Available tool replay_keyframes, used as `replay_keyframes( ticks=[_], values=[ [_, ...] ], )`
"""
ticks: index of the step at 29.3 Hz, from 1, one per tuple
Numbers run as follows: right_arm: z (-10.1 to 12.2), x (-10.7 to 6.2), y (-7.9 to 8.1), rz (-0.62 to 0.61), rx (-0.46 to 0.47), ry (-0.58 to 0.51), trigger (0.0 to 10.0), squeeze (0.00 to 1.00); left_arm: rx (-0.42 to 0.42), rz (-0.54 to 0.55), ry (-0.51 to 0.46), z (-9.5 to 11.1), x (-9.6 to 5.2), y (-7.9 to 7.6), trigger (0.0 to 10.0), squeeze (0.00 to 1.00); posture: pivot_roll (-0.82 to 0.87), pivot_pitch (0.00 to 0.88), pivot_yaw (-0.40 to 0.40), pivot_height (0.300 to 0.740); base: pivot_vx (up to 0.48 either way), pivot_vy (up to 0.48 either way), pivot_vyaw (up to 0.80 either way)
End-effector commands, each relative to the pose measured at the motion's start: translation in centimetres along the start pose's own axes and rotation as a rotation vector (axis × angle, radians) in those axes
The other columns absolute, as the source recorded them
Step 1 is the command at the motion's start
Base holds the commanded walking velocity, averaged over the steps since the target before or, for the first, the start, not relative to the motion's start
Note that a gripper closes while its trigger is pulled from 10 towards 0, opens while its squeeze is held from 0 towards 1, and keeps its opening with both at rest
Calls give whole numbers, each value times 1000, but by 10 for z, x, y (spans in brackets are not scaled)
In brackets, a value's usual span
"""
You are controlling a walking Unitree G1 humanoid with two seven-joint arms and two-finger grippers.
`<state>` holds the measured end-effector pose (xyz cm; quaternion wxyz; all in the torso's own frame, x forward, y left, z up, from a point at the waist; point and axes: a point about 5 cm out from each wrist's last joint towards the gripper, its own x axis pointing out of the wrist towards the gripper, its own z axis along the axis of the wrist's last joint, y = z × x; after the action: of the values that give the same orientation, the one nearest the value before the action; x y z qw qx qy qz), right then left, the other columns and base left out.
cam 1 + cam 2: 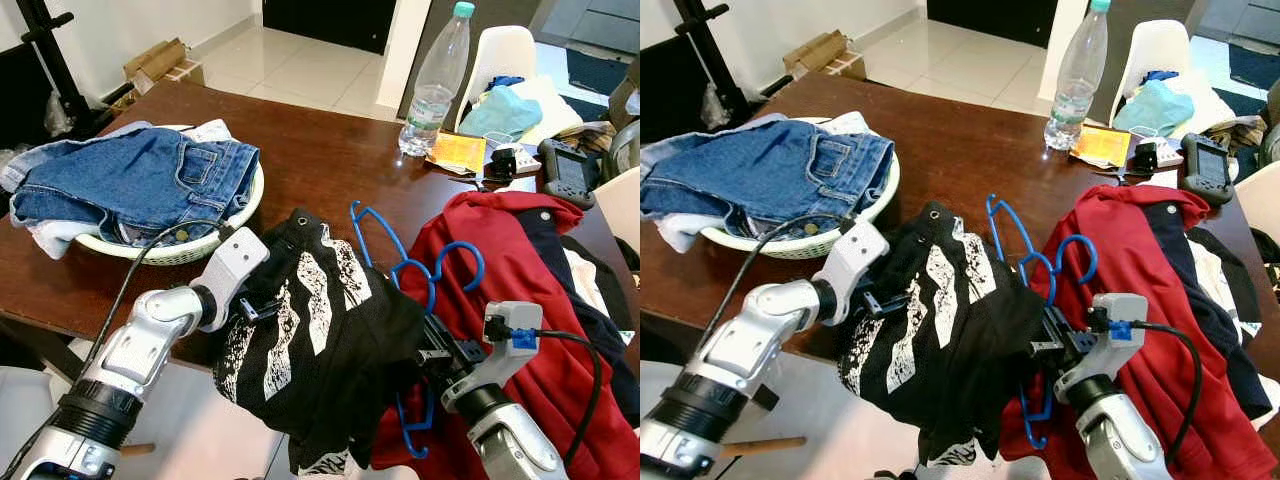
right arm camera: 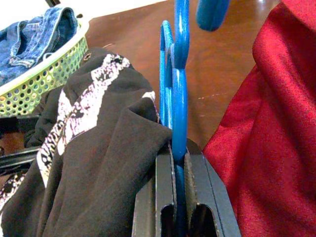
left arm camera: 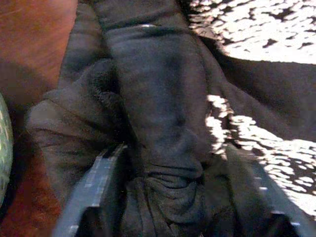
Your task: Hang hanger
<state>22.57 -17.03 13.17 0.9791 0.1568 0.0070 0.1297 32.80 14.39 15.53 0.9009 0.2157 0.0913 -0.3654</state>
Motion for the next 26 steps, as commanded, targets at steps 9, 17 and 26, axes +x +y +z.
replay_keyframes(
  ticks=[9,17,26],
  values=[
    [-4,-3,-5,-24,-5,32,10000,0,30,-182,0,-3,-2,-26,0,0,18,205,-51,740,0,0,0],
    [-5,-2,-4,-24,-1,32,10000,0,73,-215,-2,-1,-4,-27,0,0,18,200,-51,740,0,0,0],
    [-5,-1,-6,-22,6,28,10000,0,-24,-364,-209,32,-21,-39,0,0,22,191,-48,740,0,0,0]
  ],
)
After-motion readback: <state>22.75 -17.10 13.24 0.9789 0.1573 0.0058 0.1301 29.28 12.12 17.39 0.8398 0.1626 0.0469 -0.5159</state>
